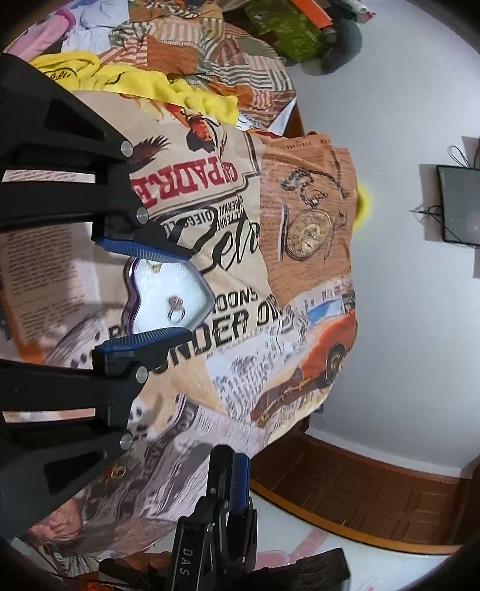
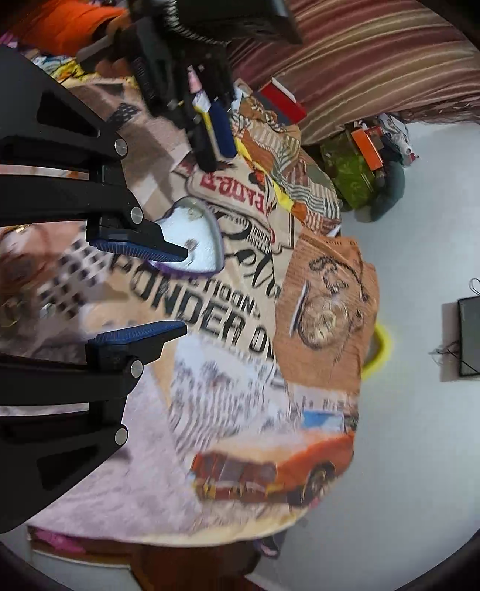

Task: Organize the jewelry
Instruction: 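Grasp the red beaded bracelet with the left tool, then carry the bracelet into the heart tin with the left tool while the right tool places a gold ring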

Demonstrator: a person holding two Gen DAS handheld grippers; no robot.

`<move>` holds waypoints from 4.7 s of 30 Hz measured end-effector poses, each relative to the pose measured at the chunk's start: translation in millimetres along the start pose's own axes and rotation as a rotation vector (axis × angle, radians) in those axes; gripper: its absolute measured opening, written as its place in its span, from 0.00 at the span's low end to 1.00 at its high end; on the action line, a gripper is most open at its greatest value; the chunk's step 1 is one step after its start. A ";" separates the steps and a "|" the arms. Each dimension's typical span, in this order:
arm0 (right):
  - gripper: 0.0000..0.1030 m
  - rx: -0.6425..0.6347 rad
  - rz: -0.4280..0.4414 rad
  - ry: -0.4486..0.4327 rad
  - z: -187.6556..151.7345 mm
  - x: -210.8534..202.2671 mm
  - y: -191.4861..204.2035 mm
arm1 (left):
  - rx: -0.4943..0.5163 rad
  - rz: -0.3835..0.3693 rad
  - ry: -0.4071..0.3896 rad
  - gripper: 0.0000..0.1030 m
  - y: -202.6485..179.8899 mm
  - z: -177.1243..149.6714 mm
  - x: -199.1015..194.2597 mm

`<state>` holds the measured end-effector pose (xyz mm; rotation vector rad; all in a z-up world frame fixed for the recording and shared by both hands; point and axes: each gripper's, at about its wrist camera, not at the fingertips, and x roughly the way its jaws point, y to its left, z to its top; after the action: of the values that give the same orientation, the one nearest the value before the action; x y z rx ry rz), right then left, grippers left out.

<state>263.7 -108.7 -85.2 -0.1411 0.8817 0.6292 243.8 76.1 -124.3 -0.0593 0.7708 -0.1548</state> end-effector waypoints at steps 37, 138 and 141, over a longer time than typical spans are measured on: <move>0.30 -0.025 0.013 0.149 -122.4 -7.4 -23.1 | 0.134 -0.201 0.244 0.01 -110.1 -68.8 49.4; 0.18 -0.247 0.031 0.195 1.9 126.9 70.3 | -0.067 -0.008 0.123 0.04 53.0 -10.6 78.5; 0.20 -0.257 0.004 0.203 2.4 128.8 71.5 | -0.075 0.001 0.119 0.14 55.4 -11.4 75.0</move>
<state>285.2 8.9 -171.3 -0.4412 0.9938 0.7395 295.4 118.8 -190.2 -0.1220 0.8950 -0.1296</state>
